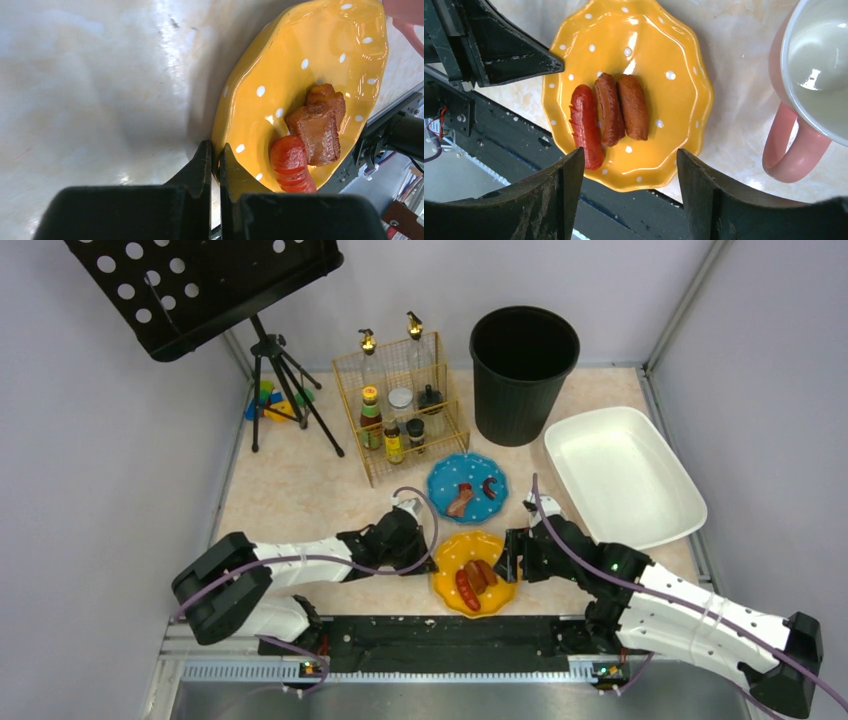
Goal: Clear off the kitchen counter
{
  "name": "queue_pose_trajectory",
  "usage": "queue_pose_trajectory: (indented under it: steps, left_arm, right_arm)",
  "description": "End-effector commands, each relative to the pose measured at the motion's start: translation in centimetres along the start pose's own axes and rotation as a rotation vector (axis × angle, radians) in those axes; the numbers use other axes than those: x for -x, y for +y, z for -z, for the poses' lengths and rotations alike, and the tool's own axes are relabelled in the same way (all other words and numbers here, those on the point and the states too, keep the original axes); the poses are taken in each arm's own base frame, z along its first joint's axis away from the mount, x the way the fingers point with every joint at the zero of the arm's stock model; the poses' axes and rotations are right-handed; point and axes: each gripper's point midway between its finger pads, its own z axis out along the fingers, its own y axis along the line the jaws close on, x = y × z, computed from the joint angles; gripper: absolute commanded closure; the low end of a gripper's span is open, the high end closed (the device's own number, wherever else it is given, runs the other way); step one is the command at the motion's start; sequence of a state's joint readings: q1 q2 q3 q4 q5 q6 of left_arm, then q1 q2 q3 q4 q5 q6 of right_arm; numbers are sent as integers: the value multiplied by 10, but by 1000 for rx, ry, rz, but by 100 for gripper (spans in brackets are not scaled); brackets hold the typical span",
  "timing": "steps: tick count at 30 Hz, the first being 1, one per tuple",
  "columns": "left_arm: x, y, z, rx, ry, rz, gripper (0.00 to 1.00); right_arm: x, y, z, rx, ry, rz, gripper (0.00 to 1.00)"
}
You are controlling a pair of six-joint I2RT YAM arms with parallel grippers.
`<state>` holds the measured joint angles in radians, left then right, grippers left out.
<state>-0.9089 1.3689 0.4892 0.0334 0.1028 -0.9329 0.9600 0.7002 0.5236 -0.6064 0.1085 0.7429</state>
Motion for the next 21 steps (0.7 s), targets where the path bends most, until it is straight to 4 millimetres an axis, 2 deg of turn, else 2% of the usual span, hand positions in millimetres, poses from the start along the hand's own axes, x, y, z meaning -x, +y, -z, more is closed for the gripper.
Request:
queue_pose_trajectory:
  steps: [1, 11, 16, 21]
  left_arm:
    - [-3, 56, 9, 170, -29, 19, 100]
    - [8, 92, 30, 203, -102, 102, 100]
    - [0, 110, 35, 215, -112, 135, 100]
    - [-5, 113, 38, 194, -127, 171, 100]
  right_arm:
    - [8, 4, -1, 12, -41, -3, 34]
    - [4, 7, -10, 13, -15, -1, 33]
    - [1, 10, -20, 23, -4, -23, 31]
    - [-4, 16, -30, 45, 12, -42, 31]
